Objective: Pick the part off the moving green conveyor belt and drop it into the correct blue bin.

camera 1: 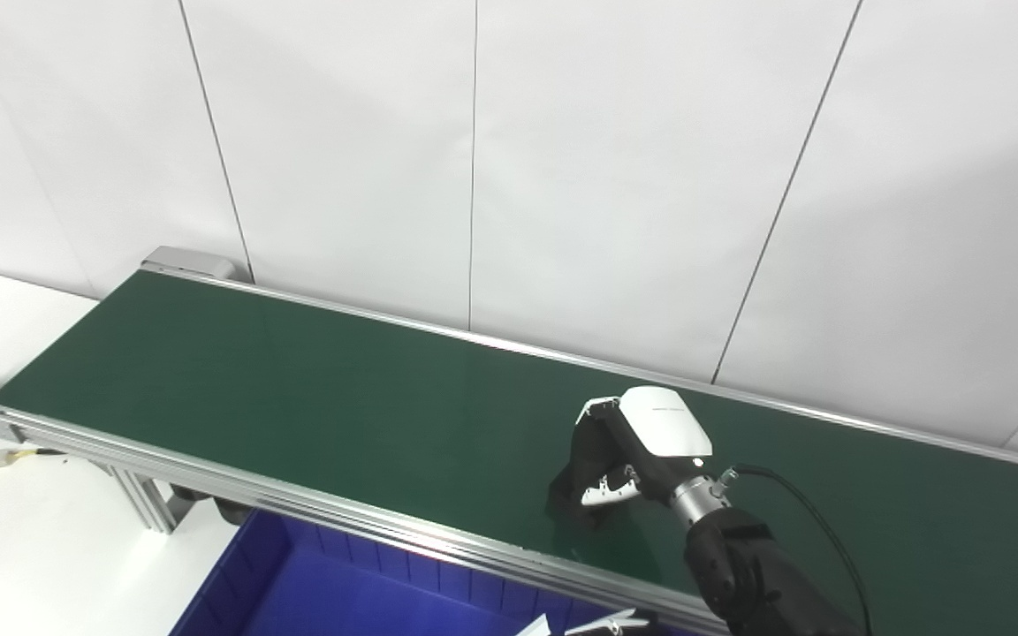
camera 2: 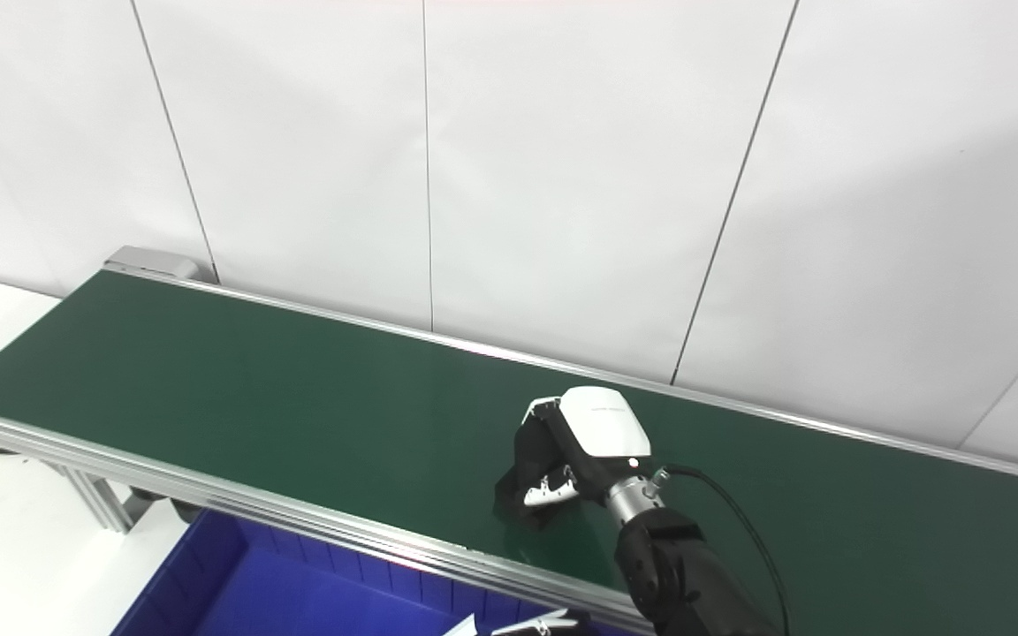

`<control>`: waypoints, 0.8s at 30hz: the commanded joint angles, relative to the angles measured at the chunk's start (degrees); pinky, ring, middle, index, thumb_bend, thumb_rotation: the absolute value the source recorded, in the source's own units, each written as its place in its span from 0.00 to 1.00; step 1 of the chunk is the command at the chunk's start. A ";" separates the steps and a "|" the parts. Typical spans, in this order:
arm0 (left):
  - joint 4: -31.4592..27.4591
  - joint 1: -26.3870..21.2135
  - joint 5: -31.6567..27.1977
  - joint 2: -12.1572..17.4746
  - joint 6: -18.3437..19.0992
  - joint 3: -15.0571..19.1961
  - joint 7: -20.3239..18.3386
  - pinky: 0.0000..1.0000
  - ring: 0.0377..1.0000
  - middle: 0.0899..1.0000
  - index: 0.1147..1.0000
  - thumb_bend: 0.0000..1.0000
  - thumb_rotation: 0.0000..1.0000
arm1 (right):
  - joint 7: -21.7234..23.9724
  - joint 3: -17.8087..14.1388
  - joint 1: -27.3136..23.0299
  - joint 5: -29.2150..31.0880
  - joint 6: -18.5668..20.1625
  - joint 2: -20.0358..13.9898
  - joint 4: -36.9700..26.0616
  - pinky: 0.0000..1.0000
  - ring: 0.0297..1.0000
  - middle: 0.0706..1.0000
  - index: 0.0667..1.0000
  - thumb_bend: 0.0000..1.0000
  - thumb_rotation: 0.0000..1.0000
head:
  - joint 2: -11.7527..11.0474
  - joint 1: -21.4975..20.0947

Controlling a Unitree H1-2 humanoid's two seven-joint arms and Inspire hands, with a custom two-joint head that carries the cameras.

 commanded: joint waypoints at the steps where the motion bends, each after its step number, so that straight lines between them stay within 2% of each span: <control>1: -1.09 -0.48 -0.29 -0.52 -0.85 -0.28 -0.10 0.89 0.94 0.95 0.84 0.97 0.24 | -1.96 -0.46 -1.30 -0.03 -2.42 0.39 -1.24 0.34 0.38 0.51 0.45 0.51 0.00 | 0.08 -0.05; 8: -0.18 -1.06 -0.42 -0.37 -1.41 -0.07 -0.22 0.90 0.94 0.95 0.84 0.96 0.25 | -5.82 -2.19 0.03 0.53 -4.30 -0.13 -4.26 0.34 0.37 0.52 0.45 0.51 0.00 | 0.03 -0.85; 12: 0.20 -1.55 -0.43 -0.13 -1.51 0.06 -0.38 0.90 0.94 0.95 0.84 0.96 0.25 | -4.13 -4.48 2.72 1.67 -3.06 -1.20 -11.30 0.32 0.36 0.52 0.45 0.51 0.00 | 0.04 -1.60; 14: 0.33 -1.72 -0.62 -0.04 -1.54 0.13 -0.50 0.90 0.94 0.95 0.84 0.95 0.24 | -3.49 -5.80 4.24 2.52 -3.11 -1.79 -14.77 0.28 0.42 0.49 0.43 0.52 0.00 | 0.00 -1.86; 18: 0.77 -2.01 -1.11 0.21 -1.59 0.49 -0.70 0.91 0.94 0.95 0.84 0.96 0.25 | -2.49 -8.21 6.84 3.38 -2.55 -2.48 -20.46 0.20 0.43 0.44 0.45 0.52 0.00 | -0.03 -2.64; 24: 1.09 -2.47 -1.87 1.04 -2.06 0.76 -1.67 0.92 0.95 0.95 0.85 0.94 0.26 | -0.71 -11.52 10.08 4.01 -0.83 -2.59 -26.69 0.20 0.43 0.38 0.47 0.52 0.00 | 0.28 -3.94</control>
